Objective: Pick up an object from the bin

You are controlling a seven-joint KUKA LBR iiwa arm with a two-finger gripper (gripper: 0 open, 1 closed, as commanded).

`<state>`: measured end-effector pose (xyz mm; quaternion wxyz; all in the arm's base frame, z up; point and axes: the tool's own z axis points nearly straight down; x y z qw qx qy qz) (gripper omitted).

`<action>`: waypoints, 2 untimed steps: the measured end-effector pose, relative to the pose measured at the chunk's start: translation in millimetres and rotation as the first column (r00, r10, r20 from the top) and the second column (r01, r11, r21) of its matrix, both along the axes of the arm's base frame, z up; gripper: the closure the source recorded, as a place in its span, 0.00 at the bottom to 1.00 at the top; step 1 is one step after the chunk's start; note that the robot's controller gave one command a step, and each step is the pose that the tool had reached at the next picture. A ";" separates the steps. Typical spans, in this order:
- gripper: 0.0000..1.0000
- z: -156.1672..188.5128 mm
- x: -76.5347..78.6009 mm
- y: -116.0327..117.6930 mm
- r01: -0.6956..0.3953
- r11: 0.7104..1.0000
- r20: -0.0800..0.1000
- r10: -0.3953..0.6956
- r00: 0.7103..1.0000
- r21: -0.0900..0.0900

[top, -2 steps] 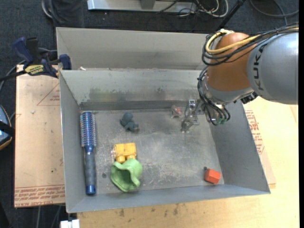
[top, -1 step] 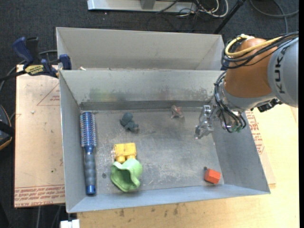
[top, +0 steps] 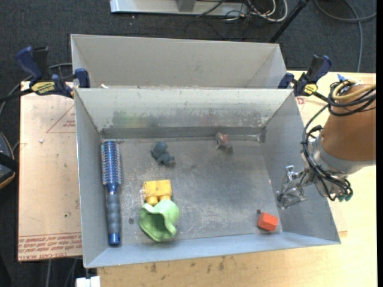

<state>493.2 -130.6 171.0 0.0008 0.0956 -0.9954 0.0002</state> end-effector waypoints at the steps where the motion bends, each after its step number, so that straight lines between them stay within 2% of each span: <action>1: 1.00 -43.1 68.4 12.6 0.148 0.989 0.004 -0.148 0.989 0.003; 2: 0.00 -42.2 68.2 11.8 0.148 0.989 0.004 -0.148 0.989 0.002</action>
Offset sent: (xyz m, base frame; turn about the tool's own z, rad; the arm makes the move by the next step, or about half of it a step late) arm 0.0674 0.0106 -0.0418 0.1503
